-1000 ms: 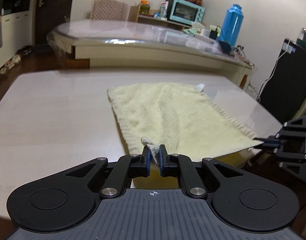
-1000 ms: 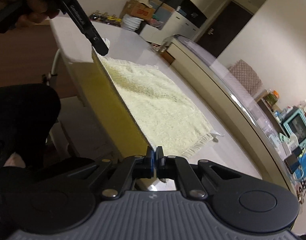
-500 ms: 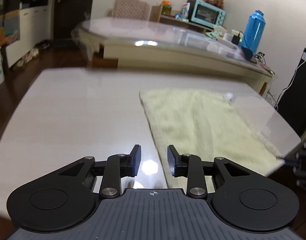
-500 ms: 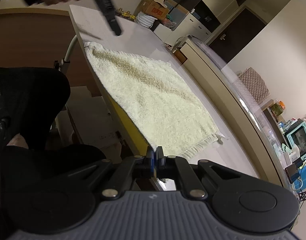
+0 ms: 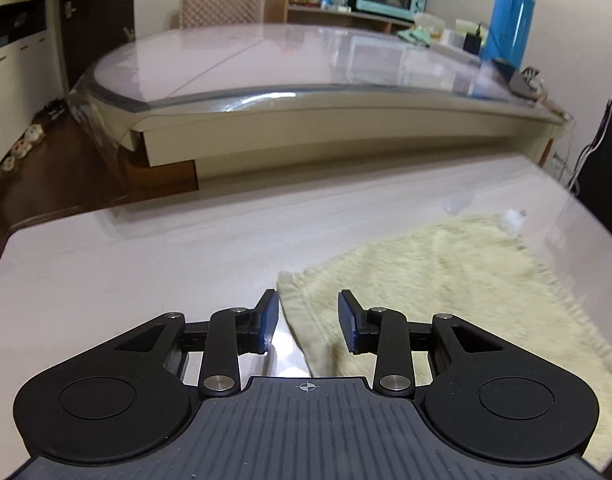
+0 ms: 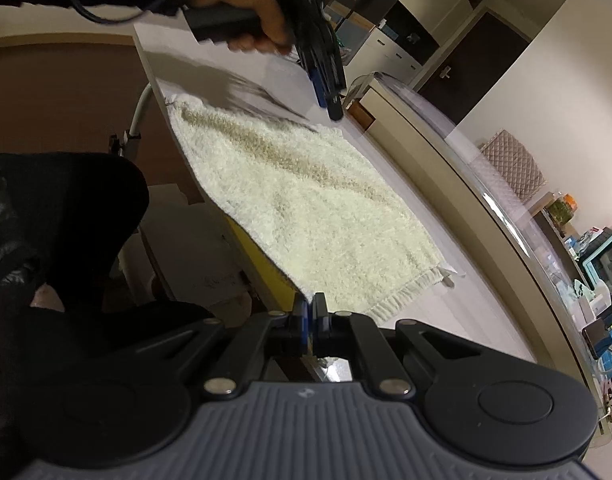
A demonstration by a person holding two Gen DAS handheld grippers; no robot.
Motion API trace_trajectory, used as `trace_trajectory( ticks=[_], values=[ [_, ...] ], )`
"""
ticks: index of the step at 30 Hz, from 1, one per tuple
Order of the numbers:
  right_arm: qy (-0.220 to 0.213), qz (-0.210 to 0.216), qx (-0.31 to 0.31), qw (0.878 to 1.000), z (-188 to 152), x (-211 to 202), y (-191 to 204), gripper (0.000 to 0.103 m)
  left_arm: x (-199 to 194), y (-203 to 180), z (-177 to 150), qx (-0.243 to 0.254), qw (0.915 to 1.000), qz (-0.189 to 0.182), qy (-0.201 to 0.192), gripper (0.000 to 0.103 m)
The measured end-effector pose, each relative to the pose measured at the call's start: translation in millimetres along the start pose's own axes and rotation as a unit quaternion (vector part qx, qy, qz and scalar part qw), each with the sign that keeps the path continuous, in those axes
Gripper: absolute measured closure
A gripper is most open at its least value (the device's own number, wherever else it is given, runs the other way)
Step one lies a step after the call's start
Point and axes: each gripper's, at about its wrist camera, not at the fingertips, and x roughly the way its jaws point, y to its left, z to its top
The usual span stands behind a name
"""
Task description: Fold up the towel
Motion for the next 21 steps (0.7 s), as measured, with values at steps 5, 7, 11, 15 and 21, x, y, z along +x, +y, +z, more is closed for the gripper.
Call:
trace_trajectory(
  ticks=[5,7,11,15,21],
  values=[
    [-0.003,0.008,0.008,1.000,3.0,2.0,-6.0,0.101,15.8,1.7,1.8,0.021,0.9995,0.021,0.015,0.067],
    [-0.006,0.011,0.007,1.000,3.4,3.0,-7.1,0.101,18.5,5.2,1.9,0.026,0.9990,0.035,0.014,0.067],
    [-0.005,0.014,0.007,1.000,3.0,4.7,-7.9,0.101,21.6,13.7,2.4,0.027,0.9983,0.049,0.012,0.061],
    [-0.003,0.015,0.007,1.000,1.7,4.3,-7.2,0.100,16.2,14.5,4.5,0.019,0.9988,0.046,0.001,0.063],
    [-0.005,0.008,0.007,1.000,-0.6,3.7,-3.1,0.099,21.4,-0.6,5.8,0.057,0.9971,0.049,0.010,0.061]
  ],
)
